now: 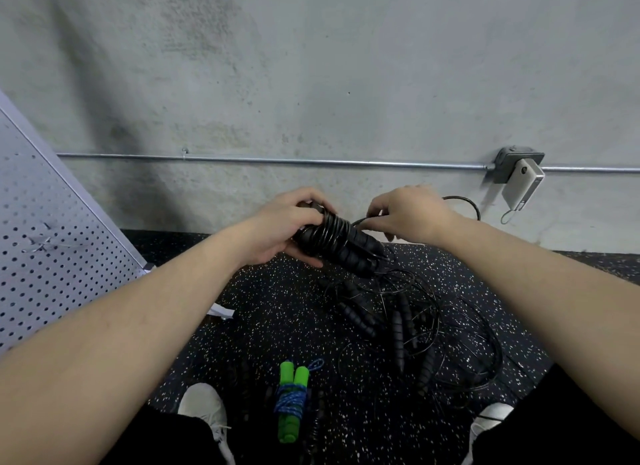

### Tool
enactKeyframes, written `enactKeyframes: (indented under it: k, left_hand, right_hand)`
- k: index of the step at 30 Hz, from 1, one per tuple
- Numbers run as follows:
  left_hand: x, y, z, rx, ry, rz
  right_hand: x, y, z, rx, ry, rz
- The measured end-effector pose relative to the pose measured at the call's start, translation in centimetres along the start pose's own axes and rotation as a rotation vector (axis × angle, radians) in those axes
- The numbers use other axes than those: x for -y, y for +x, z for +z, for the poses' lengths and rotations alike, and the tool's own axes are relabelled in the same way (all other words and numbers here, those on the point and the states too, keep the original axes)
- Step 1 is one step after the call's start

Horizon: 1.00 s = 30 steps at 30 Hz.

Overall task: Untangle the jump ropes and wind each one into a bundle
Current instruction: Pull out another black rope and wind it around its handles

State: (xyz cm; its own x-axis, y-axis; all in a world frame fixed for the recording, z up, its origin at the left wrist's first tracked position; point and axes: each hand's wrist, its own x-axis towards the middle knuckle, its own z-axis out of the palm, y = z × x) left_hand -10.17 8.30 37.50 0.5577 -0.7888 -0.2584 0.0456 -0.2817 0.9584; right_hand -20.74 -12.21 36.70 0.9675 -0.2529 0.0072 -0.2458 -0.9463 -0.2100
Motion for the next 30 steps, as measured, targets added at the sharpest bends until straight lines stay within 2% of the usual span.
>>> enactKeyframes:
  k: [5, 8, 10, 15, 21, 23, 27, 30]
  left_hand:
    - [0.6, 0.3, 1.0, -0.109, 0.343, 0.147]
    - [1.2, 0.8, 1.2, -0.255, 0.53, 0.356]
    - [1.6, 1.0, 1.4, -0.39, 0.548, 0.446]
    - [1.0, 0.8, 2.4, -0.561, -0.046, 0.434]
    - [0.8, 0.4, 3.6, -0.568, -0.436, 0.38]
    - [0.4, 0.3, 3.8, -0.528, -0.625, 0.33]
    - [0.0, 0.0, 3.7, -0.404, -0.87, 0.222]
    - [0.2, -0.2, 2.8, -0.303, -0.824, 0.146]
  right_hand:
    - [0.5, 0.0, -0.2, 0.028, 0.042, 0.009]
    - [1.2, 0.0, -0.3, 0.015, 0.257, 0.033]
    - [1.9, -0.2, 0.0, 0.01, 0.476, 0.071]
    - [3.3, -0.3, 0.8, 0.012, 1.078, 0.182]
    - [4.9, -0.8, 1.5, 0.168, 1.327, 0.379]
    - [5.0, -1.0, 1.4, 0.184, 1.457, 0.365]
    - [4.6, -0.9, 1.2, -0.035, 1.46, 0.288]
    - [4.1, -0.9, 1.1, -0.167, 1.411, 0.284]
